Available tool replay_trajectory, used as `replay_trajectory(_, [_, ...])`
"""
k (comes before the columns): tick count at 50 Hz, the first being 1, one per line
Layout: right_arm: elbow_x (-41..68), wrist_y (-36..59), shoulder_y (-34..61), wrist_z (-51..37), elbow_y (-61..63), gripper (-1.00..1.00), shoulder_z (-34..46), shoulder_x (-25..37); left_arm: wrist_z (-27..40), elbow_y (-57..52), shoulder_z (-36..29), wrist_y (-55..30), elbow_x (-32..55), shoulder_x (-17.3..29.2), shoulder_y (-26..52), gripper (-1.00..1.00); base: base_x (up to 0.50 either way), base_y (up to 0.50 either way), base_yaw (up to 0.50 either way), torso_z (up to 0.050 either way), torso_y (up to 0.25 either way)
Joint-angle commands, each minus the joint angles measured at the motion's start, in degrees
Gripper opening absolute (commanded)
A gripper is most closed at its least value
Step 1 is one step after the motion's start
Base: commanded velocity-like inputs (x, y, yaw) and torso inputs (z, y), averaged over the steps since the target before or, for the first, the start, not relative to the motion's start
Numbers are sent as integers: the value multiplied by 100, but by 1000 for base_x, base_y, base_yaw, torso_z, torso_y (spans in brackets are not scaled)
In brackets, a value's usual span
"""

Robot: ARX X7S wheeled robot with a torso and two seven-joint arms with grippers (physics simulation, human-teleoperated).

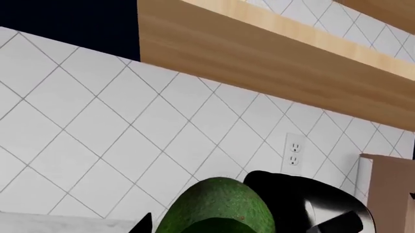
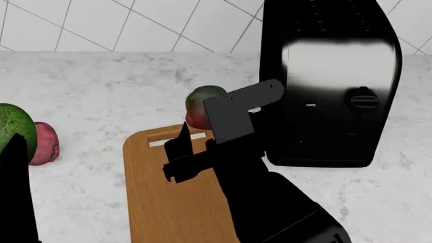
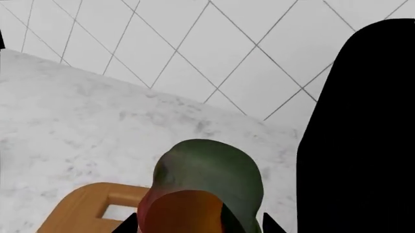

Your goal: Place the avocado, onion, tomato and bell pepper on the cutting board.

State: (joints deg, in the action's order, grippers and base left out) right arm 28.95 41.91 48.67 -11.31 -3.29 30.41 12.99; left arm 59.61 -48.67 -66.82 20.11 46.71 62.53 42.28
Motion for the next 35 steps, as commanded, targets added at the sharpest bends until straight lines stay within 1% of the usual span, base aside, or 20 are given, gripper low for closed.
replay_trajectory(1, [-336, 62, 184, 367, -611, -100, 120, -294, -216, 36, 135, 286, -28, -34, -54, -100, 0, 0, 0, 0, 0])
replay_trajectory(35, [-274, -110, 59, 397, -1238, -100, 212, -327, -256, 51, 157, 227, -24, -100, -61, -100, 0, 0, 0, 0, 1])
